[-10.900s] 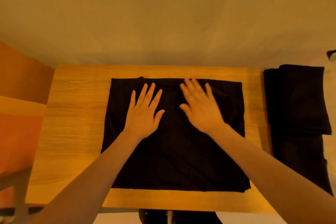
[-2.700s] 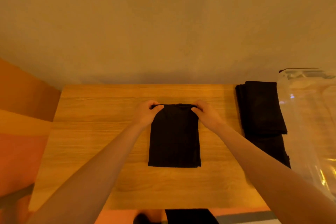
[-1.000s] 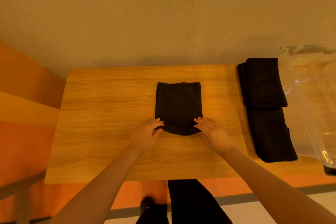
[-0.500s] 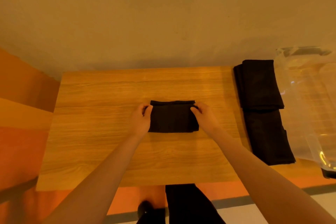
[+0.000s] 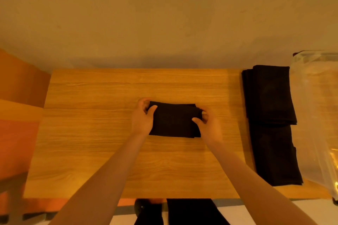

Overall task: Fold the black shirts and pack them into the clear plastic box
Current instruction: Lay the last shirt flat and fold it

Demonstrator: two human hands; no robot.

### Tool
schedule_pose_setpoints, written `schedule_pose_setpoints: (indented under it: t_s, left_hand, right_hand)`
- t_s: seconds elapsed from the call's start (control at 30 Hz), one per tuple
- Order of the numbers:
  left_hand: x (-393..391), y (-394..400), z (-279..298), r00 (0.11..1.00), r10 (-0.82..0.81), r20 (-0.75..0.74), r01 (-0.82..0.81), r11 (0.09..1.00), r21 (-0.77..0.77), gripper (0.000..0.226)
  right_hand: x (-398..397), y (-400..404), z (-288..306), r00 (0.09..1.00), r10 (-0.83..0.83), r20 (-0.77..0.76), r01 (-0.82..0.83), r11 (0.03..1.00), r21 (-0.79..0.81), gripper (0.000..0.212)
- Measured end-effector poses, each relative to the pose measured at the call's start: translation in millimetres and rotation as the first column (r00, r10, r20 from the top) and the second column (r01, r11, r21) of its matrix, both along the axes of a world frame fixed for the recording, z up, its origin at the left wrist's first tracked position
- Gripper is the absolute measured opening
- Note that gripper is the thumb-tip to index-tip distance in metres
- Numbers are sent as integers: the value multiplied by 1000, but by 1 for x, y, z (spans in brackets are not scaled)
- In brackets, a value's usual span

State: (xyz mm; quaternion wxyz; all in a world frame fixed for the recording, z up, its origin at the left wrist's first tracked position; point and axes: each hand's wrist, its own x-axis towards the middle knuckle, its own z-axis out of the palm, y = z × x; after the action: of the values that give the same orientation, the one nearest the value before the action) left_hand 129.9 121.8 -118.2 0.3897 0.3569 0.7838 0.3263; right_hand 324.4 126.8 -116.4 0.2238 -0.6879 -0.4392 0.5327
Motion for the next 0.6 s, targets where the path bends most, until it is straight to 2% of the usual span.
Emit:
schedule_pose_setpoints:
  t_s: [0.1,0.17,0.23,0.3,0.33,0.37,0.43,0.47,0.53,0.6]
  left_hand:
    - [0,-5,5,990,9,-140,-5,1000,29,36]
    - [0,-14,12,956,35,-292,-4,994,108,33]
    - [9,-29,17,912,-42,-409,117,980,161,27]
    - [30,-45,23,889,-210,-407,283,951,126,29]
    - [41,-52,22,843,-302,-446,379,921,93,35]
    - [50,-58,18,758,-406,-510,487,873,29,42]
    - [61,-62,2,520,-574,-633,646,749,-149,53]
    - [62,-62,-4,432,-625,-650,676,702,-226,57]
    - [60,-63,-15,340,-675,-655,717,637,-283,61]
    - [53,-61,-15,350,-667,-658,744,624,-237,58]
  right_hand:
    - [2,1,3,991,-53,124,44,996,77,38]
    - [6,2,5,981,-138,137,127,988,82,30]
    - [9,-2,7,983,-163,86,161,986,30,21]
    - [10,-9,7,992,-119,45,120,992,-30,18]
    - [8,-13,6,994,-106,39,108,993,-46,18]
    - [6,-15,5,994,-105,36,106,993,-43,19]
    - [2,-17,5,991,-110,72,108,994,30,26]
    - [2,-16,7,988,-98,121,86,991,100,31]
    - [3,-14,11,973,-14,232,-51,961,273,37]
    - [-1,-7,12,937,138,322,-263,885,384,41]
